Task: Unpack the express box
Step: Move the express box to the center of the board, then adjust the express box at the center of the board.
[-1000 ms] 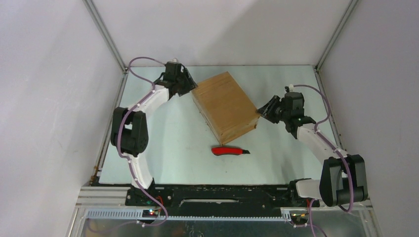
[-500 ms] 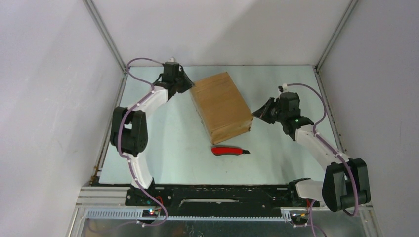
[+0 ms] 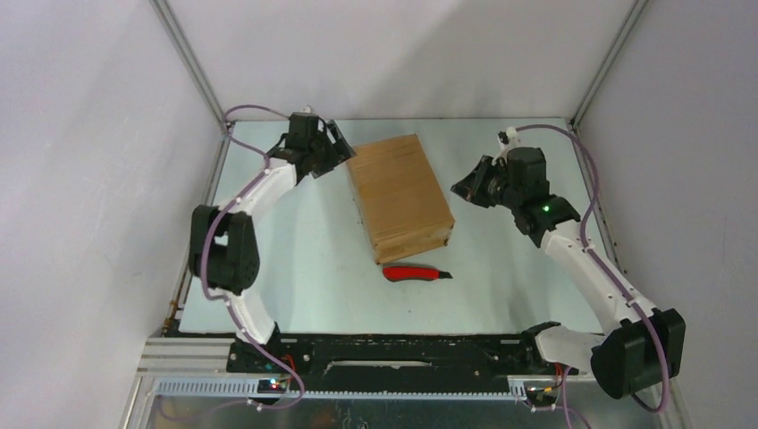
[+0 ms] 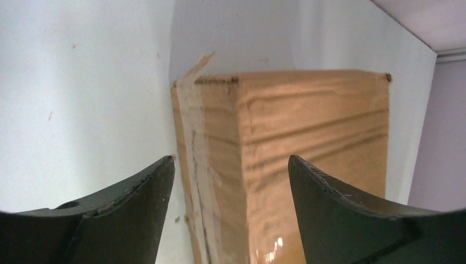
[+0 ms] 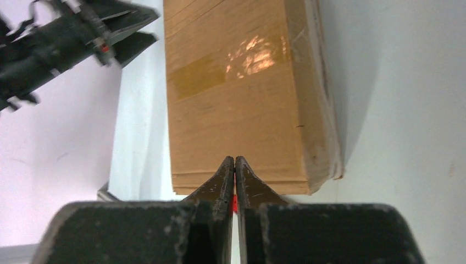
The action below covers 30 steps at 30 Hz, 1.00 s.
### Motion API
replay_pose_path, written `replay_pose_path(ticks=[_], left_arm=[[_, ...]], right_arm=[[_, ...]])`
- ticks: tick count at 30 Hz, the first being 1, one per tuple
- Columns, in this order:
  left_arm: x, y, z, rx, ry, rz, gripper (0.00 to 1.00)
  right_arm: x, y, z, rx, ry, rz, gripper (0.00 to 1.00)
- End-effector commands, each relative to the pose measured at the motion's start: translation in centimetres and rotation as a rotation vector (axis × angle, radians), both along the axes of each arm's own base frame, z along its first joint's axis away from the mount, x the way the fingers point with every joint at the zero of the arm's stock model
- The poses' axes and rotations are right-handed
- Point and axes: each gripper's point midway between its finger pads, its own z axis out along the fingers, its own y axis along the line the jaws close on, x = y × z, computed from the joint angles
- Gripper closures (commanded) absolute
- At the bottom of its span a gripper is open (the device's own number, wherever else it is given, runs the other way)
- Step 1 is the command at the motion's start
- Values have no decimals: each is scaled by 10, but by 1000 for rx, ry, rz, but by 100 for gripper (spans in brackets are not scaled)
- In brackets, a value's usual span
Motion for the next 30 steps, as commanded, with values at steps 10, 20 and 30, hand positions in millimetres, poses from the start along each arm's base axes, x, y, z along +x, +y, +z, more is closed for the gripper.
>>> replay_pose_path(ticks=[10, 20, 30], left_arm=[[-121, -32, 9, -71, -32, -168, 1], [-122, -48, -18, -165, -80, -229, 0], [-123, -23, -45, -262, -107, -75, 31]], right_arm=[[55, 1, -25, 23, -23, 221, 7], [88, 9, -77, 22, 18, 278, 2], [51, 54, -54, 28, 57, 320, 1]])
